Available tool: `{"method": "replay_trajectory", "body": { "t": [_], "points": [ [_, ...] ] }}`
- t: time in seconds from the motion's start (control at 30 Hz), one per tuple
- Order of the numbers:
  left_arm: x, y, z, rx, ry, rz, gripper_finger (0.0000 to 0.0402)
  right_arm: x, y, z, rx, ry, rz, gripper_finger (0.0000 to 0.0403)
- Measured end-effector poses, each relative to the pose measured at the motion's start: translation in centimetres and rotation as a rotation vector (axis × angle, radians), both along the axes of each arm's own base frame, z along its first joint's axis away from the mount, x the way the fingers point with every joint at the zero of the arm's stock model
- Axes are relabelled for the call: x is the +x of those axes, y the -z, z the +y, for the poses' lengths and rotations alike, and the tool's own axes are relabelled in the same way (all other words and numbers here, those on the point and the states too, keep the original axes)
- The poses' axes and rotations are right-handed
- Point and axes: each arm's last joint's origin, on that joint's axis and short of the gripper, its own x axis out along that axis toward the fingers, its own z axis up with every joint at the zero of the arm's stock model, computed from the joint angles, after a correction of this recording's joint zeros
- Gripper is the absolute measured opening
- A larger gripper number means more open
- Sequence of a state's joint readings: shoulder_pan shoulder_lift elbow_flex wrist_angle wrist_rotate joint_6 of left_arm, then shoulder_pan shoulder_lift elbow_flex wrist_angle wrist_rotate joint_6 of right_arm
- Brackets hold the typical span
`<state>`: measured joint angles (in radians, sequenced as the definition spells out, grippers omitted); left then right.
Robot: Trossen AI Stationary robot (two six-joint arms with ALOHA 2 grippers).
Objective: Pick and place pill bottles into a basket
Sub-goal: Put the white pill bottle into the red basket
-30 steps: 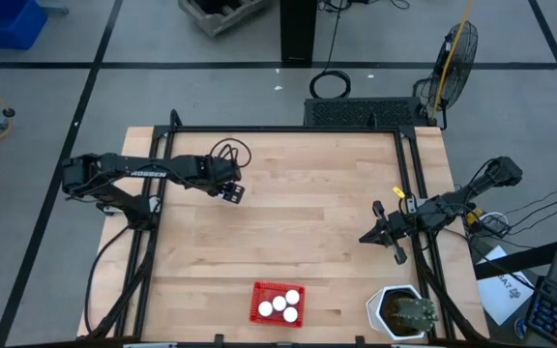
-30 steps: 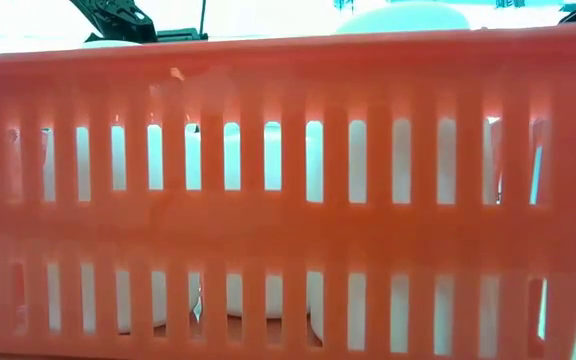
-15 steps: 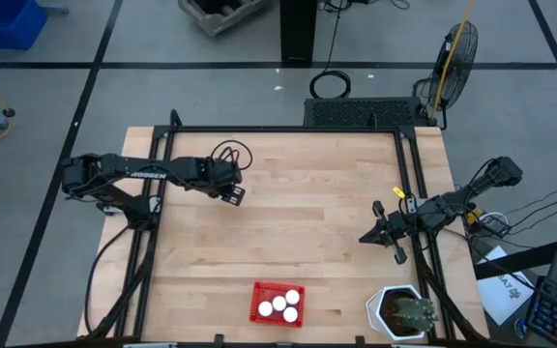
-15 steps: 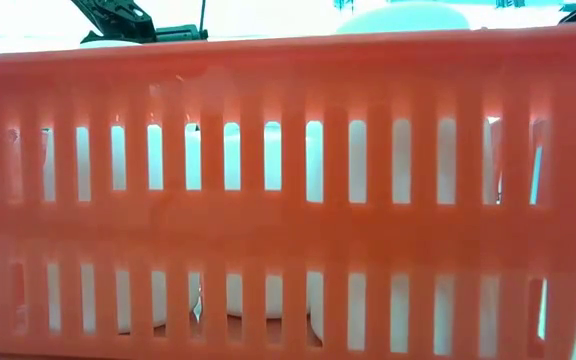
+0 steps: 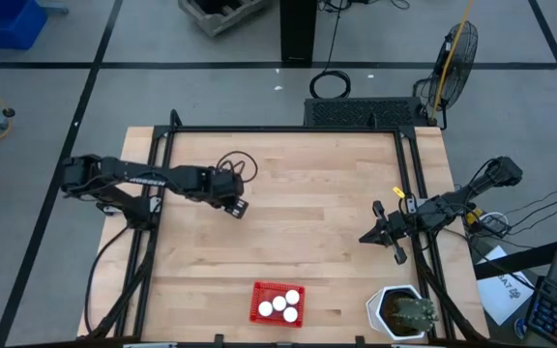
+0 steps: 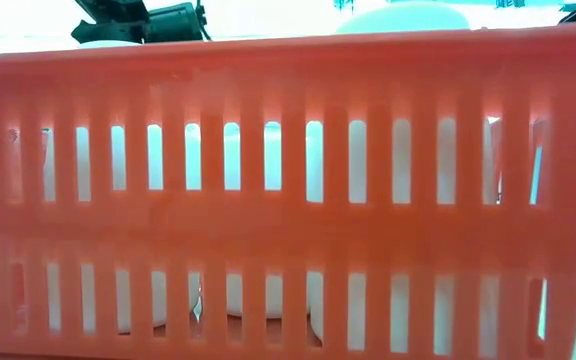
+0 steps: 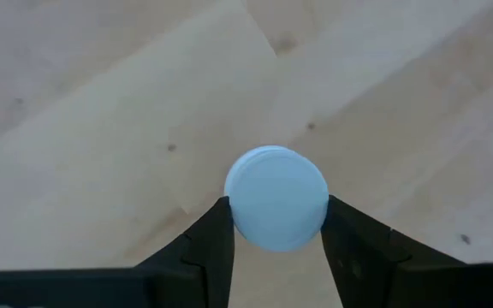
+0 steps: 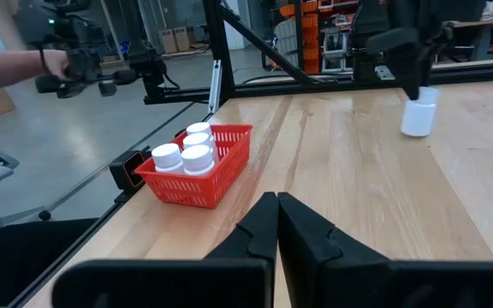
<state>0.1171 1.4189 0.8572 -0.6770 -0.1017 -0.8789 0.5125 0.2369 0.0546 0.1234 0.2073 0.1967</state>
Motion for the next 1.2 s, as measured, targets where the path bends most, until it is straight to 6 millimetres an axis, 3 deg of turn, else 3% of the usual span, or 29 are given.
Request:
{"method": "replay_trajectory", "body": {
  "t": [0.33, 0.63, 0.93, 1.2],
  "points": [
    [0.6, -0.7, -4.0, -0.039, 0.089, -0.033, 0.0156, 0.0, 0.0, 0.0, 0.000, 0.000, 0.000, 0.0004],
    [2.3, -5.8, -9.2, -0.047, 0.227, -0.198, 0.0161, 0.0, 0.0, 0.0, 0.000, 0.000, 0.000, 0.0004],
    [1.5, -9.7, -15.5, -0.095, 0.260, -0.352, 0.0158, 0.0, 0.0, 0.0, 0.000, 0.000, 0.000, 0.0004],
    [2.3, -8.7, -20.1, -0.089, 0.306, -0.392, 0.0156, 0.0, 0.0, 0.0, 0.000, 0.000, -0.001, 0.0004]
  ]
}}
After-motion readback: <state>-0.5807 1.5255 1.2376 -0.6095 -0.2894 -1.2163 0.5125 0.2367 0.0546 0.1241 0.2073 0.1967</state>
